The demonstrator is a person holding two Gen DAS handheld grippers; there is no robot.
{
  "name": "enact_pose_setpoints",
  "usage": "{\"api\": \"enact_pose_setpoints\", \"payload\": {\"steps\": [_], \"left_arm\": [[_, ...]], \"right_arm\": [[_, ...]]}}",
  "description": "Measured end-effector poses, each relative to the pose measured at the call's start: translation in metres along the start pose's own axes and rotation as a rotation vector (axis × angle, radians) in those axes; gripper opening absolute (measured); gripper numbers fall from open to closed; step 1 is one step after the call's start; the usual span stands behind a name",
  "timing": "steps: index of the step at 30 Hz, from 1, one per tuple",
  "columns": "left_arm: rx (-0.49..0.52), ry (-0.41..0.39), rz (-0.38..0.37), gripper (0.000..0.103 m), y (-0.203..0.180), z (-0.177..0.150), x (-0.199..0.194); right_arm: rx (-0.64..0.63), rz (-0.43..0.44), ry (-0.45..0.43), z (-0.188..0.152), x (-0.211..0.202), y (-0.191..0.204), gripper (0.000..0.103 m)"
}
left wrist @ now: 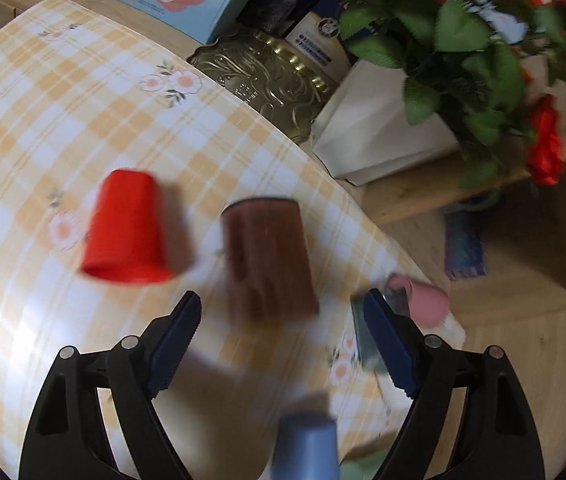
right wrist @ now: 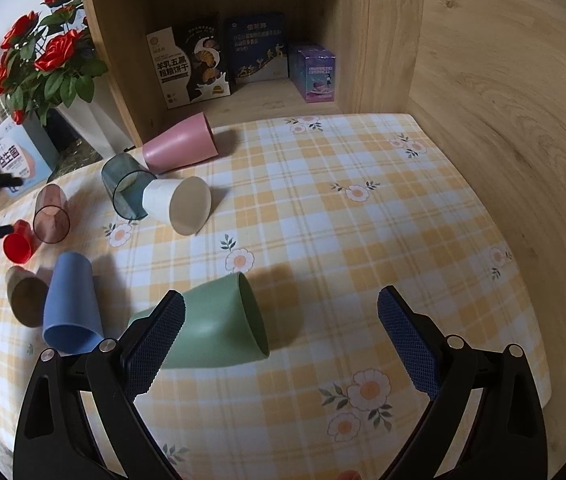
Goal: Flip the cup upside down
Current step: 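Move the left tool to the translucent brown cup and close on it, then lift the brown cup with the left tool toward the right tool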
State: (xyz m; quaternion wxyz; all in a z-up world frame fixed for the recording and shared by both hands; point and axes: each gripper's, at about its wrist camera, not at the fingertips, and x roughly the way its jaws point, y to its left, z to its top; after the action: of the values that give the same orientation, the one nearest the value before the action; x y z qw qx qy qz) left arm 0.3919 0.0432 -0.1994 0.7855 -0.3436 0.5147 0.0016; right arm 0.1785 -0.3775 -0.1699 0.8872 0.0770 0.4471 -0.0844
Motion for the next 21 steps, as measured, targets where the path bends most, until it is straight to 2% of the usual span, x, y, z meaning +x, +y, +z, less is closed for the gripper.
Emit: {"api": "enact_pose_setpoints", "payload": {"steps": [6,15,17,19,21], "left_arm": [[0.034,0.025,0.148,0.080,-0.014,0.019,0.047],[0.093,0.042,0.272,0.080,-0.025,0.021,0.078],[0.100,0.047,0.295,0.078,-0.027,0.020,0.082],[0.121,0.048,0.334,0.068,-0.028,0.020,0.087],[0.140,0.042,0.344,0.065,-0.029,0.019,0.090]], "right_arm": [[0.012,-0.003,-0.007,0.010,0.002,-0.011,0.094],[0.045,-0.006,0.010,0.011,0.016,-0.028,0.094],[0.049,-0.004,0.016,0.010,0.018,-0.030,0.094],[0.052,-0.002,0.022,0.008,0.020,-0.032,0.094],[0.057,-0.001,0.027,0.007,0.021,-0.033,0.094]]}}
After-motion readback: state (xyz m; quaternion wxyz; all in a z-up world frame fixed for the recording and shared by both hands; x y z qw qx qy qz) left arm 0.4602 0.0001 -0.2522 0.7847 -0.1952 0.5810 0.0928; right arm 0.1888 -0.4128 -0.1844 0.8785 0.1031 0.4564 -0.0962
